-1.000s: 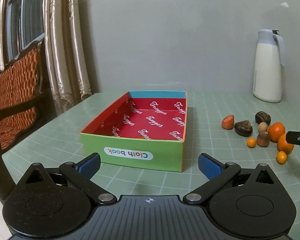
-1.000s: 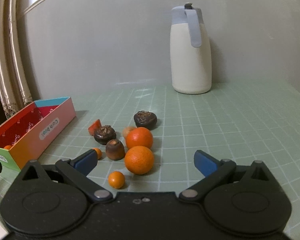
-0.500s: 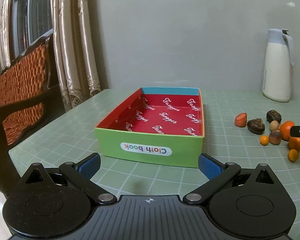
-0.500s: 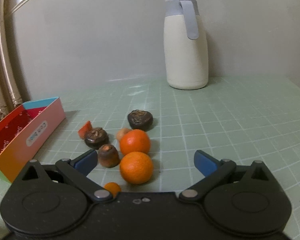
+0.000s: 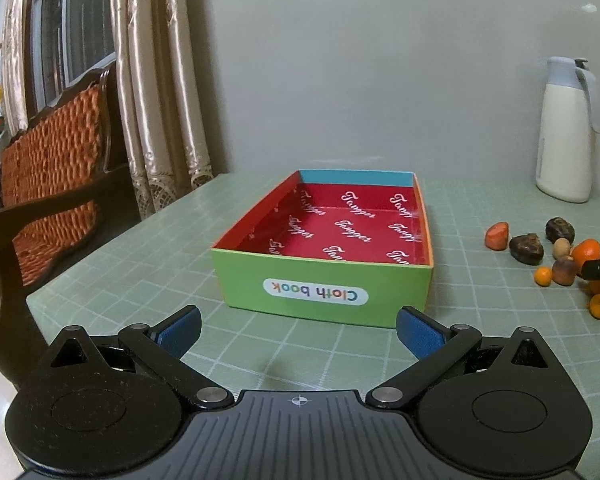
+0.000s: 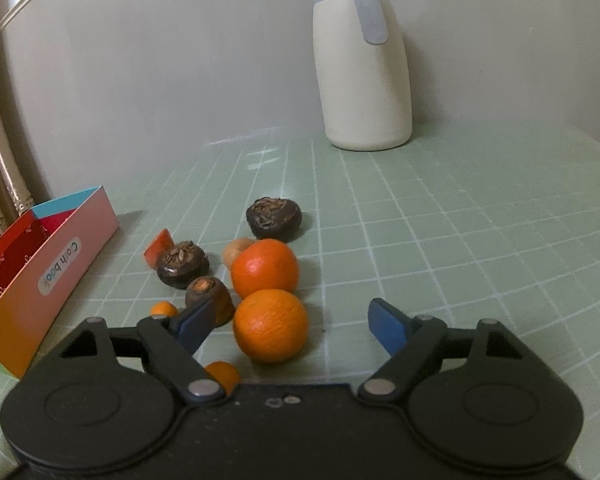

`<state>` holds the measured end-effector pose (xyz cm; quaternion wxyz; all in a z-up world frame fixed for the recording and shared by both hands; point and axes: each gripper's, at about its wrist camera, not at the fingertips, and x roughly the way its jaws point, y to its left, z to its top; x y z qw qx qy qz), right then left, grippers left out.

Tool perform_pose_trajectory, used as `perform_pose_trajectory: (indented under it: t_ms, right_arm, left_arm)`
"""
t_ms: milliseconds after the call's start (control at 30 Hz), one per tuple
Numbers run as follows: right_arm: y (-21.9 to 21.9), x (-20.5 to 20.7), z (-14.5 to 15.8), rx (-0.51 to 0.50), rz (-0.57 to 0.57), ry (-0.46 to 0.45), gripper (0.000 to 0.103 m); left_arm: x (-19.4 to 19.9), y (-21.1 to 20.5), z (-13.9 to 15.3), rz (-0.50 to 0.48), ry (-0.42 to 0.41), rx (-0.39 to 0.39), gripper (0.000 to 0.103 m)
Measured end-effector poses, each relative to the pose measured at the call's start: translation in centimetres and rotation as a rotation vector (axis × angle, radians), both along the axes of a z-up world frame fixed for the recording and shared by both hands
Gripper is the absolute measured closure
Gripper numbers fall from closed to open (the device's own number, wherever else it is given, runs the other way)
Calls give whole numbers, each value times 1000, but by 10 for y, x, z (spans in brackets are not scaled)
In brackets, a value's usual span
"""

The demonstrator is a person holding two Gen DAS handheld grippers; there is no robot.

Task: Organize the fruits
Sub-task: 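Reach the right gripper to another orange and close on it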

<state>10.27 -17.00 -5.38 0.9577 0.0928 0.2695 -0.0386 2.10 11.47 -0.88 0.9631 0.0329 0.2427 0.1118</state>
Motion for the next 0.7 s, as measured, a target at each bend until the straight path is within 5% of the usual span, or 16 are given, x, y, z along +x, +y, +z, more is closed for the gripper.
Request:
perform_pose_trajectory:
  t_ms: [367, 500, 700]
  right_arm:
    - [3, 5, -3, 2, 3, 5, 26]
    - [0, 5, -3, 22, -1, -6, 48]
    - [-1, 3, -3, 24, 11, -5, 48]
  left_arm:
    - [1, 3, -2, 1, 7, -12, 0]
    - [1, 2, -2, -5, 7, -5, 0]
    - [2, 3, -1, 1, 7, -20, 0]
